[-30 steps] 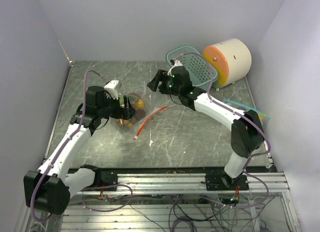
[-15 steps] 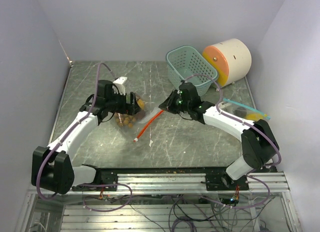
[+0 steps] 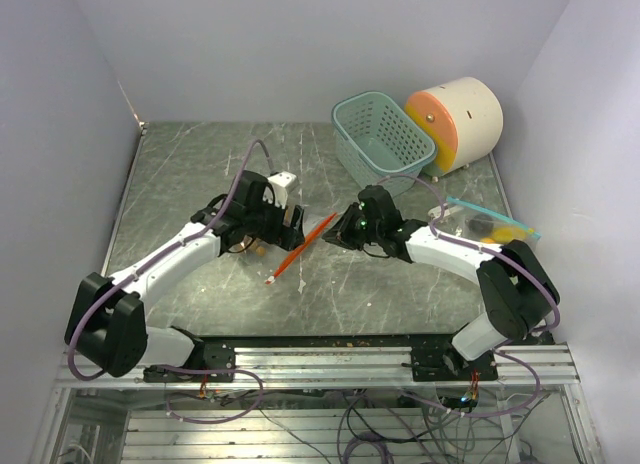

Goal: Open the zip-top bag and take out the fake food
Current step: Open the zipper of the food storage bag at the center of the board.

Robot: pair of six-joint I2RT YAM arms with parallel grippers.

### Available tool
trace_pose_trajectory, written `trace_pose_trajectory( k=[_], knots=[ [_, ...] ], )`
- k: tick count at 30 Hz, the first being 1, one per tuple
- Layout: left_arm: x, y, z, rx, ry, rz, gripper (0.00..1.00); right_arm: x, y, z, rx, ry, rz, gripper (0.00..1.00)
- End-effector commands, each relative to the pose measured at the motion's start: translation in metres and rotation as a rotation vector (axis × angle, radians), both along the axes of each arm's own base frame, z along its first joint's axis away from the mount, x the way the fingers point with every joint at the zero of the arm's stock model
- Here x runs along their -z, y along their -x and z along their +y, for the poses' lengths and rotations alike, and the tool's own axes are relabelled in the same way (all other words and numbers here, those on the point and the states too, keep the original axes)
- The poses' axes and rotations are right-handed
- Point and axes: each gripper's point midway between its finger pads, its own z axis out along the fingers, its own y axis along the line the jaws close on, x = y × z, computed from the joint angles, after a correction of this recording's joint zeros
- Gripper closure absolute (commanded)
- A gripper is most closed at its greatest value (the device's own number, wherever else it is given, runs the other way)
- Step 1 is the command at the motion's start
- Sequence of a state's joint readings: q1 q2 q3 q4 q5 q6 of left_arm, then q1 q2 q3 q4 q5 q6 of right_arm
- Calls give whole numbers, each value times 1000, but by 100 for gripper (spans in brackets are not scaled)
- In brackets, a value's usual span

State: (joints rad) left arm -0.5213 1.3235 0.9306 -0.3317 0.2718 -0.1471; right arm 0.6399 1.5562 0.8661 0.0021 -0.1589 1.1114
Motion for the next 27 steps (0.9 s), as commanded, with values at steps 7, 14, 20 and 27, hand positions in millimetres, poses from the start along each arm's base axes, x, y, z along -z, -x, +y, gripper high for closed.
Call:
trace_pose_trajectory(
  k=[7,14,20,27],
  knots=[
    [2,-4,-8,-22,-71,-39,15,-14,-15,11,15,-44,-59,85],
    [11,-3,-14,19,-79,-44,18,-17,-15,4,29,-13,-71,85],
    [25,-6,-17,22,-118,-28,24,-19,-16,0,43,-5,-79,85],
    [39,-10,-16,25,-160,-23,30,-17,-15,-8,64,15,-73,87]
  ],
)
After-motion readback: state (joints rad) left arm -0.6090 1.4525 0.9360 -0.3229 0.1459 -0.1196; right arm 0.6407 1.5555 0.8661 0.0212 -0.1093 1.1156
